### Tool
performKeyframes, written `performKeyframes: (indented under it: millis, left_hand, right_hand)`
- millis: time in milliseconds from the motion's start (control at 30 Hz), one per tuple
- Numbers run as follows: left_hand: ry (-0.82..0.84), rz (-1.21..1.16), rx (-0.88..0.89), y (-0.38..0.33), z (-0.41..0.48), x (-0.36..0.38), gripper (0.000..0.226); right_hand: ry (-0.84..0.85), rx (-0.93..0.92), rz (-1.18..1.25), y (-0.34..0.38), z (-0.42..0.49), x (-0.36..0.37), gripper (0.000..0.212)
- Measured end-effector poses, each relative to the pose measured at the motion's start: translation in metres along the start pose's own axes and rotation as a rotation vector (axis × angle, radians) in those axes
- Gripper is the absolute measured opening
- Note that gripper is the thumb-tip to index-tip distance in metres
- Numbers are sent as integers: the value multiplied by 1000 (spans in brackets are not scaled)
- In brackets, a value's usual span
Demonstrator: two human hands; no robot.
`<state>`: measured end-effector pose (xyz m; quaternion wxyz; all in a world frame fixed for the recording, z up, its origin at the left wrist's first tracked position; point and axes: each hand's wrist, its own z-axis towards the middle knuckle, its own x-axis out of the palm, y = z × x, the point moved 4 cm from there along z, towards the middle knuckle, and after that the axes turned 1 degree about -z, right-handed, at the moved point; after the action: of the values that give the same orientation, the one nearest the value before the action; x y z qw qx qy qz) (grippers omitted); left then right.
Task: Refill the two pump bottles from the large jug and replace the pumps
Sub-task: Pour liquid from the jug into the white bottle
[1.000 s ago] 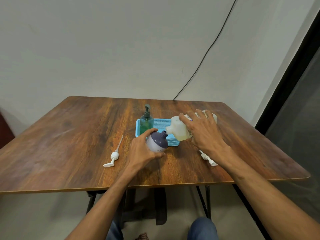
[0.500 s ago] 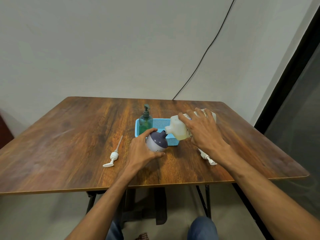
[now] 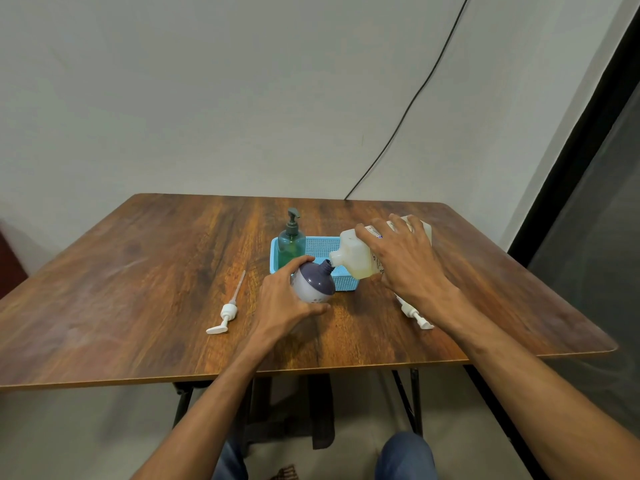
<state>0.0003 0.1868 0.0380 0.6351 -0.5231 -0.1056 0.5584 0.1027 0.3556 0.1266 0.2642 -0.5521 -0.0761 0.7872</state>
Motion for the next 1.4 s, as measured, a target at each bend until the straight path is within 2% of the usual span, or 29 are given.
performKeyframes:
  millis: [500, 667, 900, 1067, 1200, 1400]
  left_hand:
    - [-9, -9, 20, 2, 1, 2, 98]
    - [-11, -28, 0, 4, 2, 4, 89]
    - [-9, -63, -74, 14, 5, 13, 90]
    - [-6, -29, -40, 7, 3, 10, 87]
    - [1, -17, 3, 2, 2, 5, 98]
    - [16, -32, -26, 0, 0, 5, 96]
  right_hand:
    - [-15, 5, -2, -1, -1, -5, 72]
    - [-20, 5, 9, -2, -2, -5, 71]
    - [-34, 7, 8, -3, -3, -4, 70]
    - [-29, 10, -4, -3, -3, -3, 69]
    - [-25, 4, -23, -3, -3, -3, 70]
    - [-18, 8, -31, -3, -2, -2, 71]
